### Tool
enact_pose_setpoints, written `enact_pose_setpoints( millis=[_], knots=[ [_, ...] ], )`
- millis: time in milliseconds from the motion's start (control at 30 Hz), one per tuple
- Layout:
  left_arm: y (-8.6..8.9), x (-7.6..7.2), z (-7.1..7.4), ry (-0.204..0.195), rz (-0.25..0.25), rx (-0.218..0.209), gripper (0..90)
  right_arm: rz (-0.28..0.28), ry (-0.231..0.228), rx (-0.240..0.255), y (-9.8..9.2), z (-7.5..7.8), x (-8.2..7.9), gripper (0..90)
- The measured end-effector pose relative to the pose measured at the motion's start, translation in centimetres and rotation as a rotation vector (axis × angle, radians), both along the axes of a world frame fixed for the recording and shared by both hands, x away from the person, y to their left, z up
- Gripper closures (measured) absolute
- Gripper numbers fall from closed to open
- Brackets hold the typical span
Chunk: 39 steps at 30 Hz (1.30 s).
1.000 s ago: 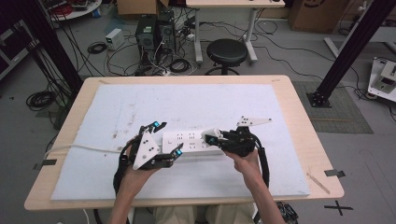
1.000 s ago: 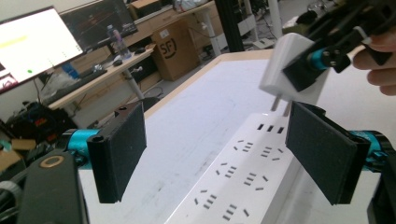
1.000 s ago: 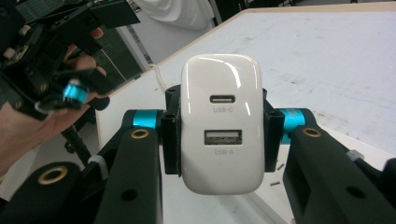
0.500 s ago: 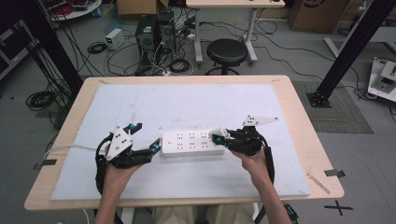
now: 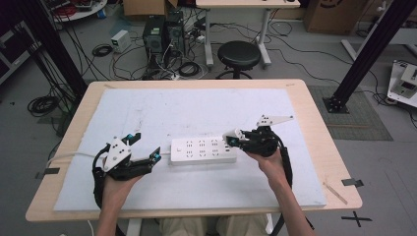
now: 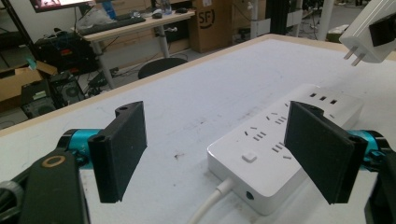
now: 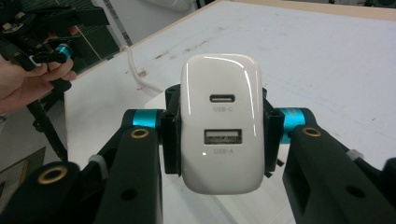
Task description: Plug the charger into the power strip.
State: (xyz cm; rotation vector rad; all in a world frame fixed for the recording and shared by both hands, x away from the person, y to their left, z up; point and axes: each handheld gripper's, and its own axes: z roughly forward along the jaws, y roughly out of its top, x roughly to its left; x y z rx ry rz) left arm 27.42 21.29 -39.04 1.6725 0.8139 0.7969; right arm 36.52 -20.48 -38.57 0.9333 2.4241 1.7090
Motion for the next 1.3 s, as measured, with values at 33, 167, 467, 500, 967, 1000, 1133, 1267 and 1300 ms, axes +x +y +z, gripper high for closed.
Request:
enact_pose_setpoints(
  millis=[33,167,467,500,967,1000,1133,1267,1300],
  knots=[
    [0.4,-0.2,-0.1,0.005,0.01,-0.001,21.1,0.008,0.0,-0.016,-0.1,0.1,0.6,63.0],
    [0.9,-0.3,-0.2,0.007,0.022,-0.005,21.1,0.023,-0.006,-0.036,-0.2,0.4,1.0,63.0],
    [1.9,-0.8,-0.3,0.007,0.049,-0.023,21.2,0.122,0.004,-0.128,0.3,1.3,2.9,63.0],
    [2.0,-0.8,-0.3,0.006,0.052,-0.029,21.2,0.132,0.002,-0.129,0.4,1.2,3.1,63.0],
    [3.0,-1.6,-0.9,0.017,0.075,-0.035,21.4,0.237,-0.036,-0.233,1.7,2.1,5.5,63.0],
    [3.0,-1.6,-0.9,0.017,0.075,-0.035,21.4,0.237,-0.036,-0.233,1.7,2.1,5.5,63.0],
    [3.1,-1.7,-1.1,0.022,0.075,-0.033,21.5,0.282,-0.037,-0.286,2.5,2.2,5.9,63.1],
    [3.1,-1.8,-1.1,0.024,0.076,-0.032,21.5,0.311,-0.052,-0.326,3.3,2.2,6.2,63.1],
    [3.3,-1.8,-1.2,0.026,0.078,-0.034,21.6,0.358,-0.068,-0.369,4.3,2.2,6.6,63.1]
  ],
)
